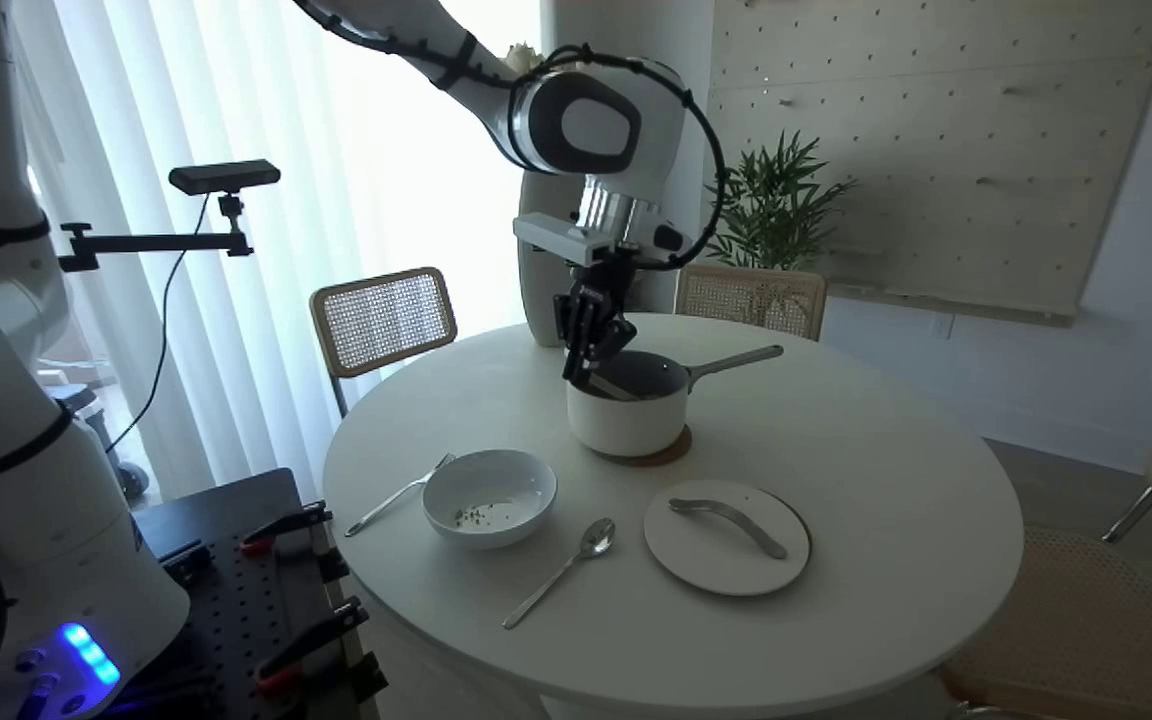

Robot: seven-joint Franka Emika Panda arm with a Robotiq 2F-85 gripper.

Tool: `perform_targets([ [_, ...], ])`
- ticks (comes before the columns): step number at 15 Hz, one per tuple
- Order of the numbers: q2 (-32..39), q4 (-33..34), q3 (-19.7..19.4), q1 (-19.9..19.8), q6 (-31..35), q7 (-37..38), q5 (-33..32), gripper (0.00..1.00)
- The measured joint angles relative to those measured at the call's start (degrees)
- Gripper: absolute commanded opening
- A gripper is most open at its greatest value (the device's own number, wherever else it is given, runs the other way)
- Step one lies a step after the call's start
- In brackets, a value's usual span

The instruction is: Take the broccoli from the white bowl and put it in the white pot then take the wooden spatula out of the pot and put it on the table then put the white lid on the pot

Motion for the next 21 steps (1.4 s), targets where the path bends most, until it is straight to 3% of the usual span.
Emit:
perform_targets([
  [11,2.03,14.75,0.95,0.49,-19.84,-0.31,4.02,0.04],
  [21,6.13,24.94,1.27,0.37,-27.7,-0.31,8.55,0.04],
])
